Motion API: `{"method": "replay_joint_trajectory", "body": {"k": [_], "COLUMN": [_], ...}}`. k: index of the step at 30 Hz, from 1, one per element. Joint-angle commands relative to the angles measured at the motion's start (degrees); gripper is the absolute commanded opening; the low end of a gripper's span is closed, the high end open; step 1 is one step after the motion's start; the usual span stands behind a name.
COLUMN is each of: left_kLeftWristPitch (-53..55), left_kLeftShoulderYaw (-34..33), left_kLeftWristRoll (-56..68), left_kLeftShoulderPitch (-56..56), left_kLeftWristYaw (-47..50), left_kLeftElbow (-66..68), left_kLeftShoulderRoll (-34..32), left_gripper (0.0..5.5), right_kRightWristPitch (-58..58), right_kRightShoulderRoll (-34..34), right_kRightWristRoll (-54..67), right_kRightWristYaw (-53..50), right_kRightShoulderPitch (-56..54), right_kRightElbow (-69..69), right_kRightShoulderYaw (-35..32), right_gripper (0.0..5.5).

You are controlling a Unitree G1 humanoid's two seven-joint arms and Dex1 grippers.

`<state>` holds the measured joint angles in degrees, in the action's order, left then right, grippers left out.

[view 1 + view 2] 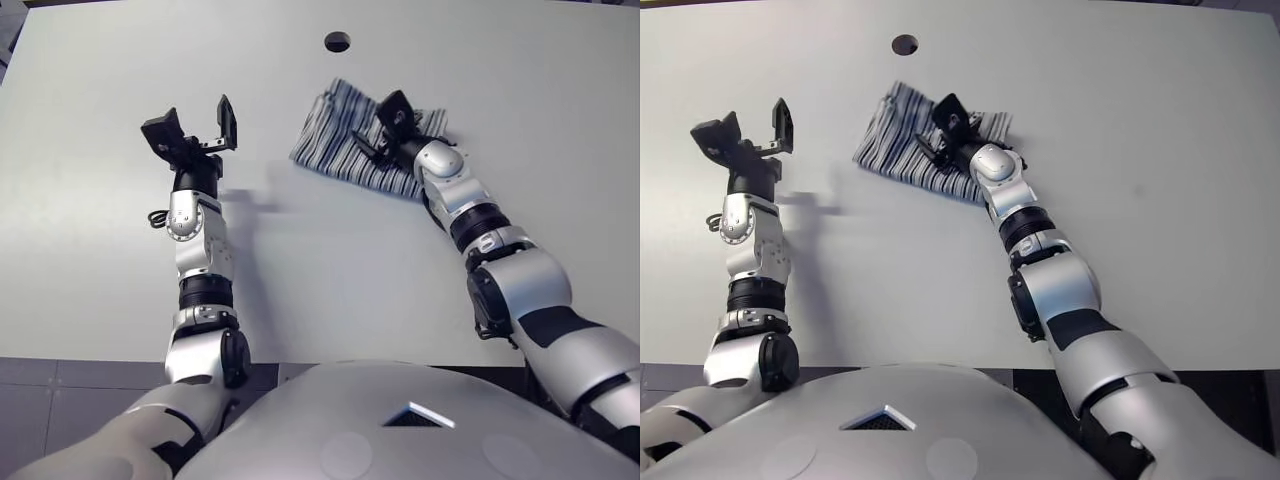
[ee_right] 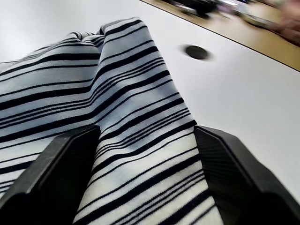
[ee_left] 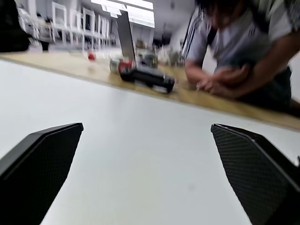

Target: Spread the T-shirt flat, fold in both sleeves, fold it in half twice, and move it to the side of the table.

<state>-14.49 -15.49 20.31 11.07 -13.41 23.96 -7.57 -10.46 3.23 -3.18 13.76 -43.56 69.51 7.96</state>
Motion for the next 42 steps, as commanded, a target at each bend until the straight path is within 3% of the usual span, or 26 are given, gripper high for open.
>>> {"method": "replay_joint_trajectory", "body": {"k": [1, 6, 12, 14, 18, 22, 27, 31, 36, 42], "left_kLeftWristPitch": [2.75, 2.18, -4.21, -8.75, -20.23, -27.07, -29.33, -31.88, -35.60, -38.92], "left_kLeftShoulderYaw": [-0.89, -2.05, -0.99, -1.02, -0.18, 2.83, 4.20, 5.05, 6.04, 7.17], "left_kLeftWristRoll": [1.70, 1.79, -2.24, -4.95, -16.98, -29.44, -27.72, -25.24, -22.97, -25.28], "left_kLeftShoulderPitch": [-1.66, -2.08, -3.88, -5.66, -7.60, -6.51, -5.65, -5.27, 1.14, 1.12], "left_kLeftWristYaw": [3.20, 6.01, 7.17, 8.53, 15.06, 22.18, 23.68, 22.01, 18.56, 20.48], "left_kLeftElbow": [-6.05, -5.27, -5.79, -7.49, -9.01, -6.13, 1.16, 5.92, 18.03, 26.02], "left_kLeftShoulderRoll": [2.32, 5.33, 8.05, 8.53, 8.62, 9.35, 10.04, 9.37, 7.30, 6.81], "left_gripper": [5.06, 5.06, 5.06, 5.06, 5.06, 5.06, 5.06, 5.06, 5.06, 5.06], "right_kRightWristPitch": [5.13, 7.60, 3.30, -3.92, -28.60, -33.80, -36.16, -39.96, -43.24, -46.42], "right_kRightShoulderRoll": [8.22, 16.96, 17.37, 18.01, 9.58, 2.49, -2.26, -3.18, -1.75, -0.44], "right_kRightWristRoll": [3.11, 13.63, 13.29, 11.18, -3.46, -17.33, -4.77, -1.86, -2.22, -4.18], "right_kRightWristYaw": [-13.63, -27.06, -23.95, -25.83, -29.41, -32.13, -21.03, -16.88, -18.91, -21.18], "right_kRightShoulderPitch": [1.49, 1.36, -0.88, -1.71, 4.68, 12.08, 14.78, 17.26, 17.58, 19.13], "right_kRightElbow": [5.77, 7.75, 7.34, 5.59, -13.28, -20.68, -13.34, -11.97, -6.51, -5.57], "right_kRightShoulderYaw": [-8.35, -24.88, -28.20, -27.05, -13.25, -0.04, -4.26, -4.95, -7.28, -7.81], "right_gripper": [3.69, 3.69, 3.69, 3.69, 3.69, 3.69, 3.69, 3.69, 3.69, 3.69]}}
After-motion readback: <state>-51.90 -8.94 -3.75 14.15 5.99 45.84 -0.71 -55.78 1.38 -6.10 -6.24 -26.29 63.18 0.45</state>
